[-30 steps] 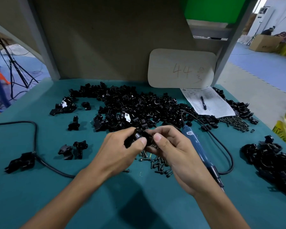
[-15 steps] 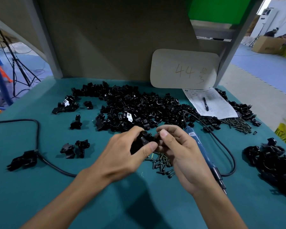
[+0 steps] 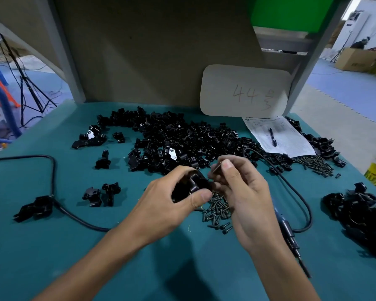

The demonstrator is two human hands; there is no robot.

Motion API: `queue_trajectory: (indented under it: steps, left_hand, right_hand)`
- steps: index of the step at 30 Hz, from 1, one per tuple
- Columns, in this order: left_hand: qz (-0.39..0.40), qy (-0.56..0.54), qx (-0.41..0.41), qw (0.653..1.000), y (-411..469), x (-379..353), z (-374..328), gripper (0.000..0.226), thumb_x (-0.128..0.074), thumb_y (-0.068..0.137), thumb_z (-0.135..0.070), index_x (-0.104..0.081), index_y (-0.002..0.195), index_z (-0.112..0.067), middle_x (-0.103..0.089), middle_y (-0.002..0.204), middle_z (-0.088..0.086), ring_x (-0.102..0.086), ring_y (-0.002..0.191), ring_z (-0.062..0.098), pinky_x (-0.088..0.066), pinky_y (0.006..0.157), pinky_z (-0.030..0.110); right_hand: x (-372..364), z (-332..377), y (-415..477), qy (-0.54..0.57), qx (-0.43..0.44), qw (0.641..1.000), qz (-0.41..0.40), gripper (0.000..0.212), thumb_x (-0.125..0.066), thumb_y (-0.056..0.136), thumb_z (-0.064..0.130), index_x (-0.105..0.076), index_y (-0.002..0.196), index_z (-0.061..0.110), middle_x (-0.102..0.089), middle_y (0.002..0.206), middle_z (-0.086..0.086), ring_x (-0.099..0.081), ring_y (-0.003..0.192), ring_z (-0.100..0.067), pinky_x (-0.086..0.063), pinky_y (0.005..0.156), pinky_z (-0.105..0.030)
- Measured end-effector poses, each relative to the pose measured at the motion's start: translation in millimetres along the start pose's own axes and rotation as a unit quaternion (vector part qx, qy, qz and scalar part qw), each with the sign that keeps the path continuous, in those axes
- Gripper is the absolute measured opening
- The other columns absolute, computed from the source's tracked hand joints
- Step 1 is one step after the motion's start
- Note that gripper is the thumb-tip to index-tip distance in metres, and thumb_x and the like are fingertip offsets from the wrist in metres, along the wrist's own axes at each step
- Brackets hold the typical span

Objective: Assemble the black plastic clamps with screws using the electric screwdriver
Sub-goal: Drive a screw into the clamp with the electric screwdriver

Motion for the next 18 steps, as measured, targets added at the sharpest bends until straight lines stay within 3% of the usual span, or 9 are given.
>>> queue_trajectory:
  steps: [2,4,7,10,14,18]
  left_hand:
    - [0.006,0.001,0.000,1.000,-0.2,-2.4,-3.9,0.047,-0.062,0.080,-0.074,-0.060,0.115,-0.043,-0.072,0.099,-0.015,-0.069,0.093,0.006,-0.057,0.079,0.029]
    - [0.017,0.034,-0.017,0.999,-0.7,-7.6,-10.2,0.045,-0.061,0.083,-0.071,-0.060,0.118,-0.043,-0.069,0.103,-0.020,-0.065,0.099,0.002,-0.053,0.083,0.025]
    - [0.047,0.090,-0.058,0.993,-2.1,-20.3,-20.7,0.044,-0.055,0.092,-0.065,-0.054,0.128,-0.040,-0.061,0.114,-0.024,-0.054,0.111,-0.001,-0.042,0.088,0.015]
    - [0.072,0.108,-0.079,0.988,-3.9,-25.6,-25.2,0.047,-0.045,0.096,-0.065,-0.048,0.134,-0.037,-0.054,0.122,-0.025,-0.049,0.118,-0.001,-0.040,0.094,0.016]
    - [0.028,0.121,-0.113,0.986,-8.3,-22.5,-32.4,0.055,-0.045,0.096,-0.059,-0.054,0.136,-0.022,-0.059,0.130,-0.014,-0.052,0.121,0.003,-0.041,0.100,0.021]
    - [-0.030,0.138,-0.159,0.977,-12.8,-21.4,-38.1,0.053,-0.048,0.097,-0.053,-0.060,0.130,-0.014,-0.064,0.123,-0.007,-0.059,0.112,0.009,-0.045,0.095,0.022]
  right_hand:
    - [-3.1,0.7,1.2,-0.019,0.019,0.999,-0.032,0.018,-0.055,0.105,0.022,-0.070,0.098,0.027,-0.075,0.096,-0.001,-0.071,0.093,-0.016,-0.058,0.078,-0.028]
    - [-10.2,-2.3,4.0,-0.005,-0.006,0.999,-0.051,0.017,-0.050,0.108,0.025,-0.065,0.100,0.025,-0.076,0.098,-0.002,-0.073,0.095,-0.018,-0.060,0.076,-0.031]
    - [-20.9,-8.0,9.8,0.097,-0.075,0.991,-0.063,0.016,-0.048,0.109,0.027,-0.059,0.102,0.018,-0.077,0.092,-0.006,-0.075,0.087,-0.021,-0.062,0.074,-0.034]
    - [-25.5,-8.3,11.4,0.154,-0.088,0.982,-0.066,0.017,-0.049,0.109,0.025,-0.058,0.100,0.014,-0.073,0.081,-0.010,-0.073,0.075,-0.025,-0.061,0.070,-0.036]
    - [-28.4,-6.8,6.9,0.173,-0.090,0.977,-0.081,0.017,-0.051,0.108,0.027,-0.058,0.103,0.013,-0.068,0.070,-0.011,-0.070,0.063,-0.030,-0.059,0.061,-0.035]
    - [-27.7,-2.6,4.2,0.182,-0.058,0.977,-0.093,0.019,-0.051,0.108,0.029,-0.060,0.103,0.013,-0.063,0.064,-0.011,-0.067,0.056,-0.030,-0.058,0.060,-0.036]
Point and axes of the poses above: each hand's wrist, its own y-axis towards the middle knuckle, its own x-axis out of the back of the hand, z = x × y, the point moved 6 cm from there along y, towards the middle knuckle
